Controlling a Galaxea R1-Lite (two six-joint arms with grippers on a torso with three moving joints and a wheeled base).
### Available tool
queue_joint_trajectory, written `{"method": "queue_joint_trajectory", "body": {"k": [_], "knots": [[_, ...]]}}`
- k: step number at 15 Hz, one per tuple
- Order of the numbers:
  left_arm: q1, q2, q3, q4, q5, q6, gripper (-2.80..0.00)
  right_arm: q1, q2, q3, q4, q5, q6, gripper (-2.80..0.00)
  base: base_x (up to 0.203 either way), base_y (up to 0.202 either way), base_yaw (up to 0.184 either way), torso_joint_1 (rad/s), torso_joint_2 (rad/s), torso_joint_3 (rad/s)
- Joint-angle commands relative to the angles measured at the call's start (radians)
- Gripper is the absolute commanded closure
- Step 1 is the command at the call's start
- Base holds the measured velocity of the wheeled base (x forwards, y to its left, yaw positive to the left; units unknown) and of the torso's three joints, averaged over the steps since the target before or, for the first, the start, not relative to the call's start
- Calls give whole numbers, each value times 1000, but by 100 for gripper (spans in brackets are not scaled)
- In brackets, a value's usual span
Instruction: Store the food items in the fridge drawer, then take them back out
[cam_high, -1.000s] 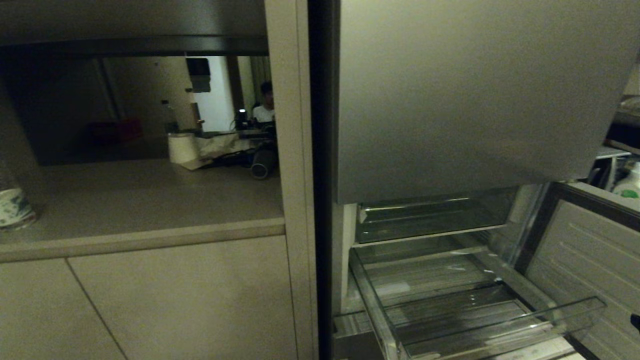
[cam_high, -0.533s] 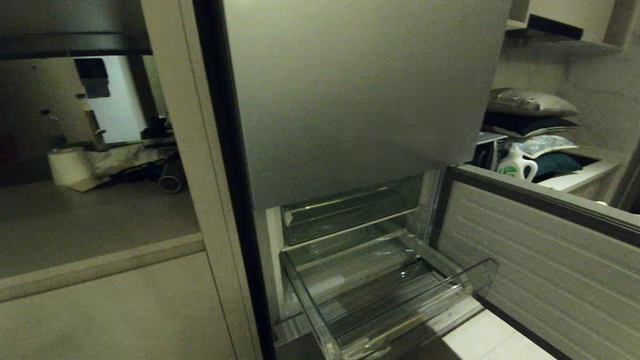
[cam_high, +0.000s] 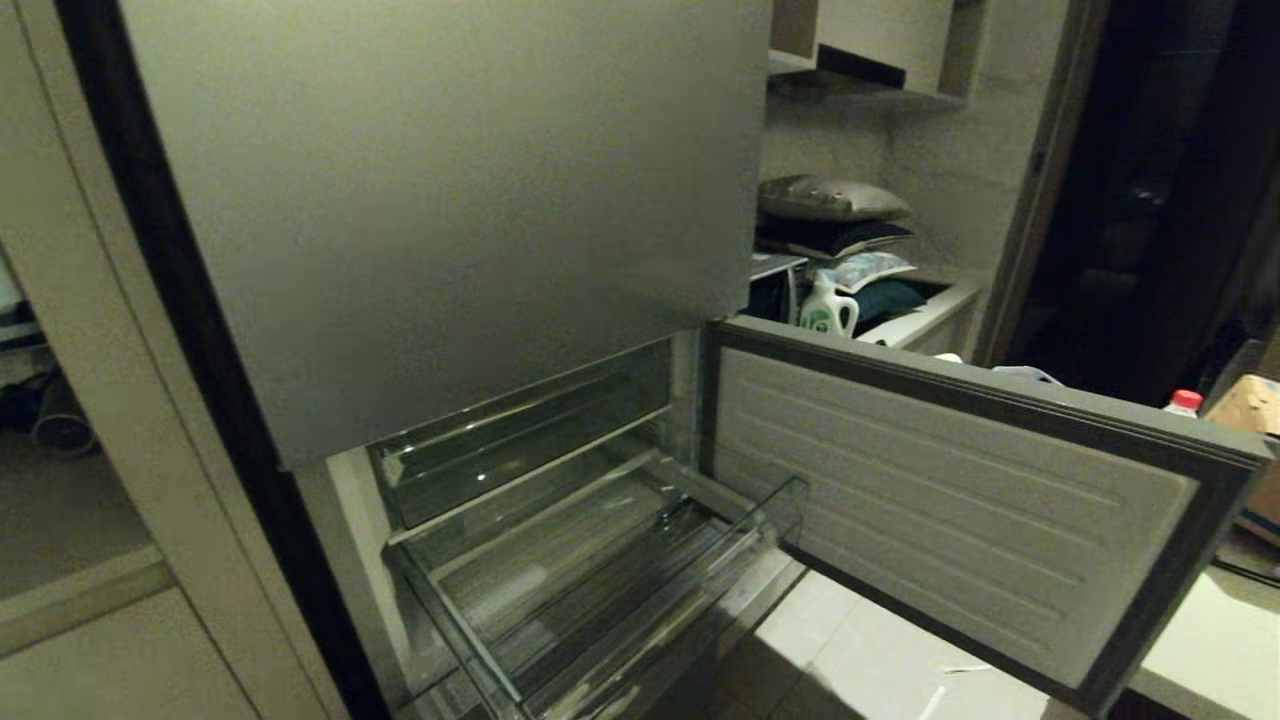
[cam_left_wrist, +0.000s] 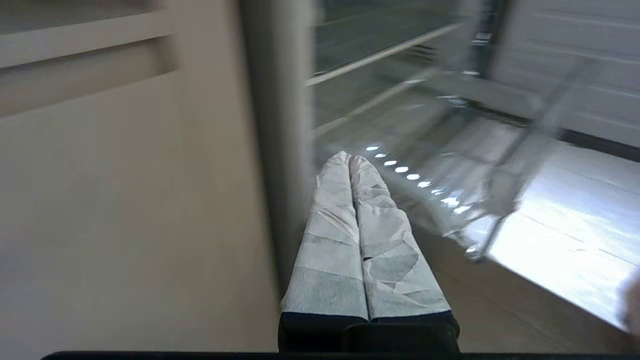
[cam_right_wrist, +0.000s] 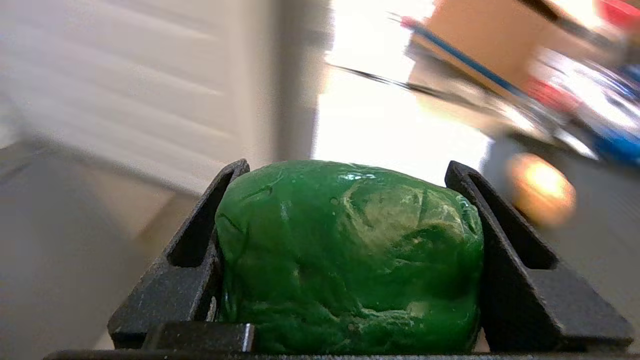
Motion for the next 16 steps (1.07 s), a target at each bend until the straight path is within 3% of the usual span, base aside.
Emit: {"method": "queue_joint_trajectory", "body": {"k": [1,4,10,14,16], "knots": [[0,0,0,0,0,-1,0,-73,54,-6,-61,-1,35,0,6,5,-136,3,11,3],[0,0,0,0,0,-1,0,-235,157,-26,-204,-2,88,0,0,2,-30,2,2,1],[0,0,0,0,0,-1,0,-648,506,-185,-253,-7,170,0,0,0,0,0,0,0],[0,0,0,0,2,-1,0,-759,662,-259,-338,-9,267,0,0,0,0,0,0,0],[0,0,0,0,0,-1,0,-760,647,-260,-344,-8,262,0,0,0,0,0,0,0]]}}
